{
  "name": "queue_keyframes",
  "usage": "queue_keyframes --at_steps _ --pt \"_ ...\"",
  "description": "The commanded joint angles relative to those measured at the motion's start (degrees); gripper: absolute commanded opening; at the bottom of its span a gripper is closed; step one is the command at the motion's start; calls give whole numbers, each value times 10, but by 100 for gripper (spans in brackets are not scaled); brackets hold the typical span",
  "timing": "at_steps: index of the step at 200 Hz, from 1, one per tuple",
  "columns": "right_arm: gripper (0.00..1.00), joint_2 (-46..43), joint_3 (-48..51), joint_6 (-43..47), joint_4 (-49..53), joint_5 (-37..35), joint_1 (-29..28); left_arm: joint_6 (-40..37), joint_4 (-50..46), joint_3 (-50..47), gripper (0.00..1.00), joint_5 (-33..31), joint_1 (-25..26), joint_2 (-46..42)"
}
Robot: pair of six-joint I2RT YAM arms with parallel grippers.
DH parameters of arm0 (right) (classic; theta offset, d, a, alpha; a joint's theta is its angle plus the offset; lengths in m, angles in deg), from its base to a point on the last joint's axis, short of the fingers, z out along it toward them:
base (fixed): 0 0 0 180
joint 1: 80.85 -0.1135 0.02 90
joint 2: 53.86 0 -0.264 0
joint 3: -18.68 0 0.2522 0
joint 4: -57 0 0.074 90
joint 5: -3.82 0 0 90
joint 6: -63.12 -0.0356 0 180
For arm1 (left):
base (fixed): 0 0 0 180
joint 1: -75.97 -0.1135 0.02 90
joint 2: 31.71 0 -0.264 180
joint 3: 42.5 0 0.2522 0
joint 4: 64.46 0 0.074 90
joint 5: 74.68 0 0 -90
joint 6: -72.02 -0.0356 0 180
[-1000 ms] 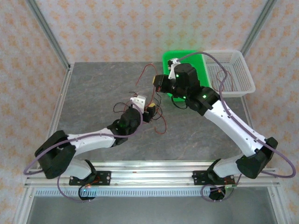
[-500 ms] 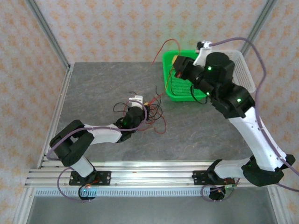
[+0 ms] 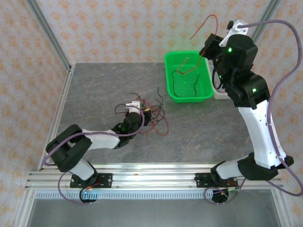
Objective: Untangle the cables
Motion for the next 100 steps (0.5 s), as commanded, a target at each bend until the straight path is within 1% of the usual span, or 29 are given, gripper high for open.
queue_keyframes --at_steps 1,10,27,50,64,76,100 --pt "0 14 -13 34 -14 -2 59 5 1 -3 74 3 -8 -39" --pt "0 21 -7 36 -20 13 87 0 -9 -1 77 6 -8 -56" --pt "0 32 12 42 -41 46 134 -8 -33 8 77 9 -8 -89" --pt "0 51 33 52 -68 65 179 -17 -74 24 81 14 -8 -133" --pt "0 63 41 56 -82 73 205 -16 -100 35 88 14 -8 -158" --pt "0 72 54 59 -99 76 225 -12 -116 40 99 17 -8 -179" --pt "0 98 69 57 -129 94 268 9 -133 37 99 25 -9 -221"
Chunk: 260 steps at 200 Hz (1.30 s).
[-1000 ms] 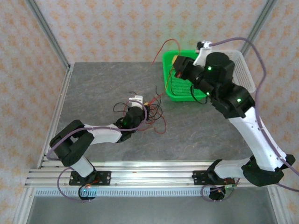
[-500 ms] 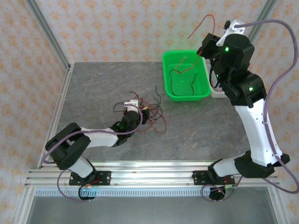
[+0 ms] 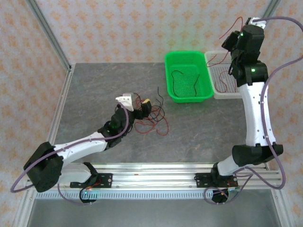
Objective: Untangle the cables
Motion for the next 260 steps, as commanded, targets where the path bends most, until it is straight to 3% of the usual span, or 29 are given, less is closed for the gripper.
queue_keyframes --at_steps 1,53,91,147,190,226,260 --pt "0 22 12 9 -55 26 35 16 -43 11 99 10 -6 -39" --pt "0 108 7 -9 -92 58 105 51 -80 2 99 62 -23 -118" --pt "0 174 5 -31 -116 83 140 69 -151 23 99 41 -23 -156" --pt "0 285 -32 -32 -125 67 152 94 -220 42 99 23 -23 -184" --pt "0 374 -84 -34 -76 43 153 112 -261 55 99 19 -23 -191" --pt "0 454 -148 -41 28 -15 154 123 -303 74 97 15 -23 -192" --pt "0 487 -161 -50 70 -21 153 149 -348 94 94 13 -23 -181"
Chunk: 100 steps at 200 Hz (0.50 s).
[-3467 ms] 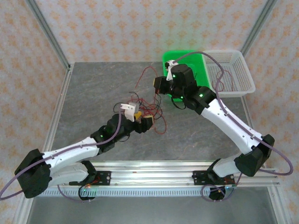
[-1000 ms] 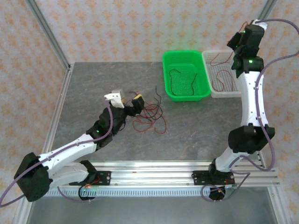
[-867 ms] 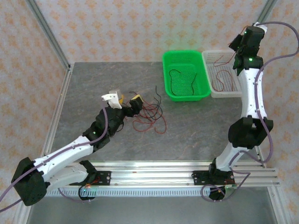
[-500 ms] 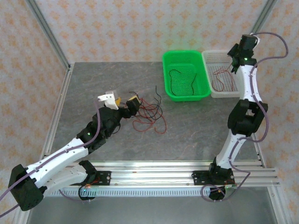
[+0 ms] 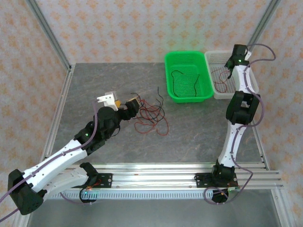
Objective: Untangle the cables
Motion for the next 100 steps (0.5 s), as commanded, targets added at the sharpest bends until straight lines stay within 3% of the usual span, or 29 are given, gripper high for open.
queue_keyframes --at_steps 1,19,34,100 --pt "0 16 -19 -15 63 -33 1 26 -53 29 94 -16 -2 2" --pt "6 21 -23 -24 75 -35 2 37 -83 44 92 -20 -1 14" --pt "18 29 -37 -28 92 -44 2 48 -110 57 90 -25 -1 28" --pt "87 16 -83 -12 162 -73 2 108 -247 109 89 -84 -3 80"
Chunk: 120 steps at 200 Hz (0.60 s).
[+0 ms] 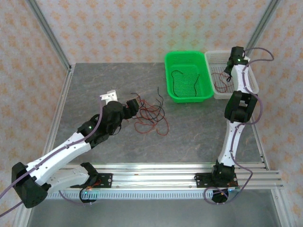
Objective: Untangle the cables
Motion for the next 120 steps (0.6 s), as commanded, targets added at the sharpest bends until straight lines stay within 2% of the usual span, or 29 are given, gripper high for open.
queue_keyframes --at_steps 1,22,60,83,120 --pt "87 -31 -13 9 39 -25 2 36 -81 27 89 -43 -3 12" --pt "92 -64 -13 13 49 -18 1 52 -105 35 89 -36 -9 34" --pt "94 -154 28 26 74 -10 -22 72 -118 32 88 -8 -23 81" --pt "93 -246 123 39 57 -3 -59 81 -100 17 86 13 -38 103" --pt "89 -427 346 41 -21 42 -130 102 -51 -13 81 58 -78 133"
